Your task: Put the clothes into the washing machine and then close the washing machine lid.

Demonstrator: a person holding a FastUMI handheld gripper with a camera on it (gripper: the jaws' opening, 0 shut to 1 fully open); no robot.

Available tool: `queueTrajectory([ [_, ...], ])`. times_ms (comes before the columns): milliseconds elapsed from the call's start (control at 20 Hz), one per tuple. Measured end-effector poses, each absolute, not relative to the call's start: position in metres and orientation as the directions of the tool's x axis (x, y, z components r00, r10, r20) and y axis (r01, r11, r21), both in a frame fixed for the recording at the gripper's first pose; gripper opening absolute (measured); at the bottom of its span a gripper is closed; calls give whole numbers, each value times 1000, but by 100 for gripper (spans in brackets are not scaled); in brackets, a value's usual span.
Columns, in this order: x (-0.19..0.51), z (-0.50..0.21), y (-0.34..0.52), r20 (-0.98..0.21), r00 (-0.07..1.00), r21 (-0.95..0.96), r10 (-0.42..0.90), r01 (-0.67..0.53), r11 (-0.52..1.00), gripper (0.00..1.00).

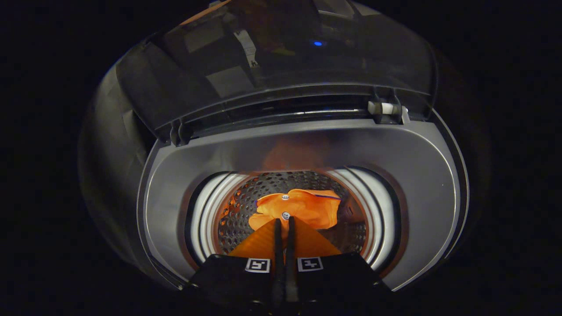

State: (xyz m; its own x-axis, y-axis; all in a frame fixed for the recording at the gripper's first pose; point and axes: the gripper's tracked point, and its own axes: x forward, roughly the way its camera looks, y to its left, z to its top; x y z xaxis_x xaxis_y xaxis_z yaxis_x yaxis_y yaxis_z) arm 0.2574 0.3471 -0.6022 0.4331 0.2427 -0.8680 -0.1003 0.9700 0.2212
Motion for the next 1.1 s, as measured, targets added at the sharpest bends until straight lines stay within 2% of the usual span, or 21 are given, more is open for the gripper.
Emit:
queueTrajectory([
  [200,258,-602,336,-877,438,169,196,-100,981,25],
  [400,249,-599,340,-879,427,187,214,-104,977,65],
  [450,248,-599,339,-879,429,182,210,-107,977,66],
  [700,244,-592,336,-876,437,167,205,-123,978,95],
  [850,241,-584,335,-871,448,166,201,-116,979,100],
  [1100,245,-559,332,-840,505,150,199,-136,979,99],
])
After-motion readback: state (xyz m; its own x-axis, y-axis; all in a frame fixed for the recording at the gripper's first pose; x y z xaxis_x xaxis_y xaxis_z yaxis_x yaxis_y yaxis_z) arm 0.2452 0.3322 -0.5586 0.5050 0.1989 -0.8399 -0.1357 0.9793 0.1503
